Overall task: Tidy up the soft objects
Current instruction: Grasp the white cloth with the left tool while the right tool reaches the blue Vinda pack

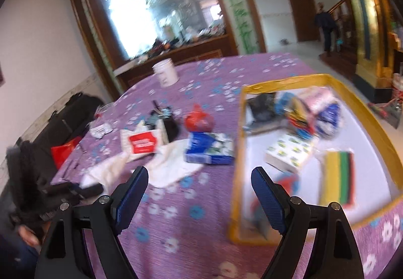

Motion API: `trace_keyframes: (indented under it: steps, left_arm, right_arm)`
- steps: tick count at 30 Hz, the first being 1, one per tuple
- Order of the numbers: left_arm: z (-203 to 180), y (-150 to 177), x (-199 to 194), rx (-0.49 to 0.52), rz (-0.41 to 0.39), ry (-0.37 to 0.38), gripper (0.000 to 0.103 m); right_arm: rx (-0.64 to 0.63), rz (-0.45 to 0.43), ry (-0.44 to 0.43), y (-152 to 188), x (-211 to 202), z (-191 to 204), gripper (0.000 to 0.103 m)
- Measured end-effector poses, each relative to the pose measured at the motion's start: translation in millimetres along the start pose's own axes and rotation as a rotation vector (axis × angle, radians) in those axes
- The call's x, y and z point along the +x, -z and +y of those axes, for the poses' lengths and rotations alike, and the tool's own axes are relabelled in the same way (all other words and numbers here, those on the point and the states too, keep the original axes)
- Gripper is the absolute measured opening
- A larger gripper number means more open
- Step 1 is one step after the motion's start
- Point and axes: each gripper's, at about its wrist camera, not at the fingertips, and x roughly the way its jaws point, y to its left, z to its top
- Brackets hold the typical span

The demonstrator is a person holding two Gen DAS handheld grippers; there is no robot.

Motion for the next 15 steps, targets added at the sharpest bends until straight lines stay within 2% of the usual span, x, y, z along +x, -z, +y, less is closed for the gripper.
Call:
trace_keyframes:
  steps: [4,6,9,11,15]
  left_arm:
    - [12,2,17,-0.069,0.023,0.027,0.020]
    - [14,1,14,-0.073,-0.002,0.039,0.020]
    - [14,2,12,-0.064,-0.021,0.048,0.021]
    - [12,3,11,-0.049,-0.026,0.052,0.021]
    - [10,4,10,-0.042,-0.030,0.070,0.021]
  right_arm:
    - [-0.011,0.142,-0.040,-42,47,9,0.087]
    - [-0.022,0.227,-0.042,-56,78,9,0.087]
    - [-0.007,0.307,-0.024,-65,118,4,0.087]
    - [-0.022,0.343,0.018,-70,146,0,0.087]
    - [-0.011,0.436,0.031,-67,175,-8,0.087]
